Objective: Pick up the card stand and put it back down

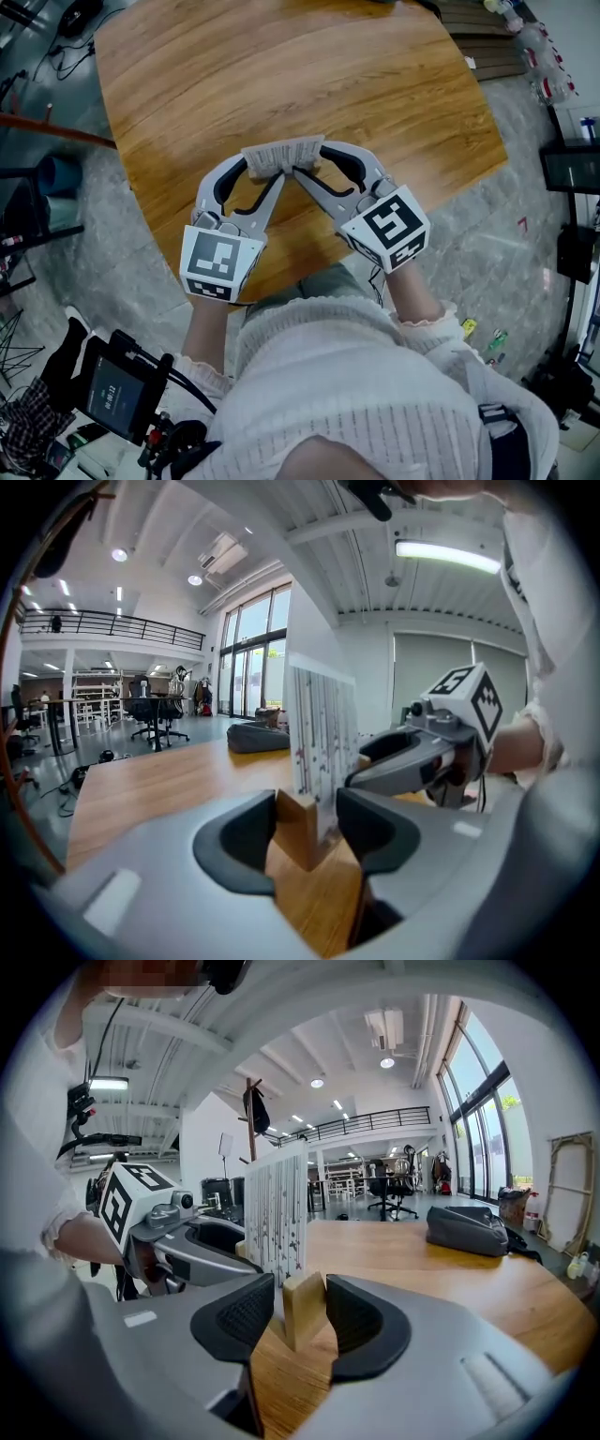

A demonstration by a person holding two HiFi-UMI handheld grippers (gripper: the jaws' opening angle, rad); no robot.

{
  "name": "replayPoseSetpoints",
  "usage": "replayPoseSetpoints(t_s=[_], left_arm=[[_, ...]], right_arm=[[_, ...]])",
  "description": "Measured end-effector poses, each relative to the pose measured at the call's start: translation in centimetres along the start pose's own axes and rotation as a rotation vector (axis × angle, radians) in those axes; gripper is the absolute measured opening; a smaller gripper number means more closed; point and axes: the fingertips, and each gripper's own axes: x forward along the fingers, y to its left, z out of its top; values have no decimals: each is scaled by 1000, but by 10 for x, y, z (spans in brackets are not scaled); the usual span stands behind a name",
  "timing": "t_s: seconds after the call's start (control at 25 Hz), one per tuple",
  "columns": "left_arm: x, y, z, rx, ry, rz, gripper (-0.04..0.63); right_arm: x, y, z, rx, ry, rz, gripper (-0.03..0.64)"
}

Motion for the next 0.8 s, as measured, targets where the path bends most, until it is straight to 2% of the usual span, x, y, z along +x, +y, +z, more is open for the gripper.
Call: replayPoseSetpoints(t_s=[0.44,0.68,0.8], left_arm=[[12,-6,-23,-80,91,-30,206],[15,-12,-34,-25,177,-48,206],[15,-12,-39,-34,185,-46,206]], right_arm=[[4,-4,-24,27,110,35,176],[6,0,-37,9,185,61,176],[8,1,-41,24,194,67,176]])
